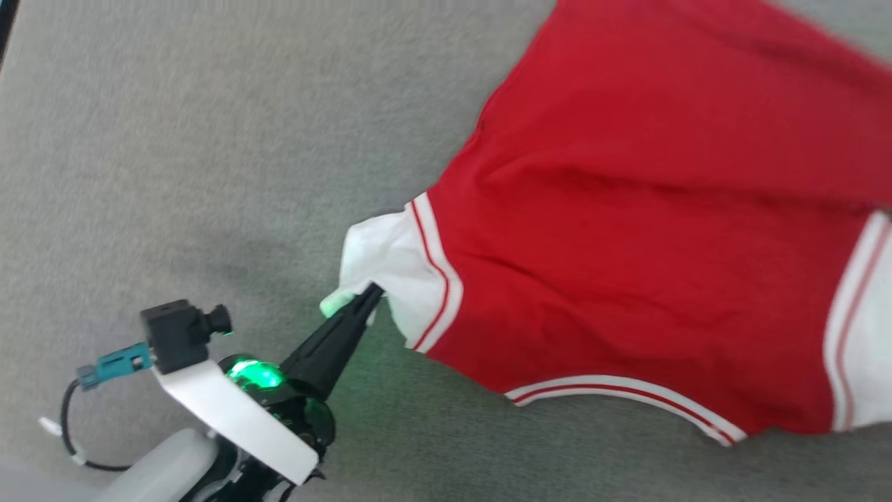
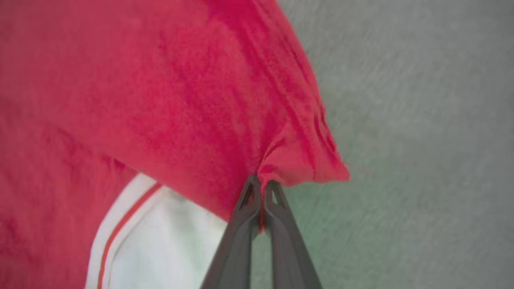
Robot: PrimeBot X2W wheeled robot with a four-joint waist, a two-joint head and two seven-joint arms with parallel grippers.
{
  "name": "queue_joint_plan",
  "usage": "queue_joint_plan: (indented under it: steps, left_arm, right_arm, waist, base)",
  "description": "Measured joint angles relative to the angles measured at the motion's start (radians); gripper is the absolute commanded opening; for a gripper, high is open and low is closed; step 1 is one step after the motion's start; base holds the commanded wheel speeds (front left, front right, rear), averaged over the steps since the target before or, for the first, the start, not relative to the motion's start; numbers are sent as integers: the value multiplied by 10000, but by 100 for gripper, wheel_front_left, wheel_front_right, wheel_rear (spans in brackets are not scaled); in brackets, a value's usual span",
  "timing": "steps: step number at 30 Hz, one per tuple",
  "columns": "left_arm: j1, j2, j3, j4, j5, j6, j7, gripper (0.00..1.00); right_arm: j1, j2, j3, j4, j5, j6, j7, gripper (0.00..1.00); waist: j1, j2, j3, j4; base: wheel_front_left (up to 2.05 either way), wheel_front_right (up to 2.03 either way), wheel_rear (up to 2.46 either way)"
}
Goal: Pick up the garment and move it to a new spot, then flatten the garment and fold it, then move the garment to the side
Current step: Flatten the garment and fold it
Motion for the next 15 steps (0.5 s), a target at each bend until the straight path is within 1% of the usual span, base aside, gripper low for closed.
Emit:
queue_joint_plan:
  steps: [3,5,6,7,9,10,11,13,15]
  left_arm:
    - [326,33,224,105,-56,0,0,0]
    - [572,6,422,167,-134,0,0,0]
    - [572,6,422,167,-134,0,0,0]
    - [820,8,554,253,-144,0,0,0]
    - [1042,15,646,286,-171,0,0,0]
    - [1122,31,681,303,-182,0,0,0]
    - [1122,31,681,303,-182,0,0,0]
    - [1160,31,717,299,-224,0,0,0]
    - [1189,35,717,297,-234,0,0,0]
  right_arm:
    - [1825,132,-249,-911,142,0,-437,0]
    - [2988,362,-364,-1480,90,0,-690,0]
    - [2988,362,-364,-1480,90,0,-690,0]
    - [4079,656,-422,-2096,-79,0,-752,0]
    - [5027,986,-453,-2681,-242,0,-769,0]
    - [5456,1160,-466,-2949,-349,0,-767,0]
    - [5456,1160,-466,-2949,-349,0,-767,0]
    - [6120,1417,-443,-3455,-713,0,-742,0]
    - [6566,1774,-332,-3833,-872,0,-648,0]
  waist:
    - [0,0,-363,-292]
    - [0,0,-584,-467]
    - [0,0,-584,-467]
    - [-1,0,-773,-631]
    - [0,0,-924,-775]
    - [0,0,-982,-840]
    - [0,0,-982,-840]
    - [-1,1,-1049,-920]
    - [0,0,-1073,-934]
  base:
    - [0,0,0]
    - [0,0,0]
    - [0,0,0]
    - [0,0,0]
    - [0,0,0]
    - [0,0,0]
    - [0,0,0]
    - [0,0,0]
    - [0,0,0]
